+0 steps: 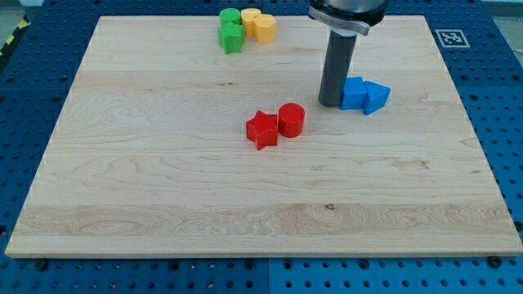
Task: Move the yellow heart down a bit
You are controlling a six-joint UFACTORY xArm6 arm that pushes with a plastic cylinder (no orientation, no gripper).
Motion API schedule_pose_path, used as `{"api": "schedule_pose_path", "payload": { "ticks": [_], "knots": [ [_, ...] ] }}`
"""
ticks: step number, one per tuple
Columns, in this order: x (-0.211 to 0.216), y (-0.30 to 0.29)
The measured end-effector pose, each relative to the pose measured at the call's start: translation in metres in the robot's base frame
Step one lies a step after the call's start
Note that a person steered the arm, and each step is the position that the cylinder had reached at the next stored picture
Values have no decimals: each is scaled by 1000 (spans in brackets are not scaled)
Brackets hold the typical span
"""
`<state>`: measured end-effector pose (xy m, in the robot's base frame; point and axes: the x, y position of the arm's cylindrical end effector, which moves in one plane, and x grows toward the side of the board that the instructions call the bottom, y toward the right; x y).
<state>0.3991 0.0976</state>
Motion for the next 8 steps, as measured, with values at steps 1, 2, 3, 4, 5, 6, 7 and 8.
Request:
{"api": "schedule_pose_path", "payload": {
  "ticks": [1, 2, 3, 4, 5, 6, 7, 8],
  "knots": [
    [-14, -8],
    [-73, -30],
    [-113, -32],
    [-123, -32],
    [-167, -32],
    [-207, -34],
    [-205, -34],
    [-205, -63]
  ]
}}
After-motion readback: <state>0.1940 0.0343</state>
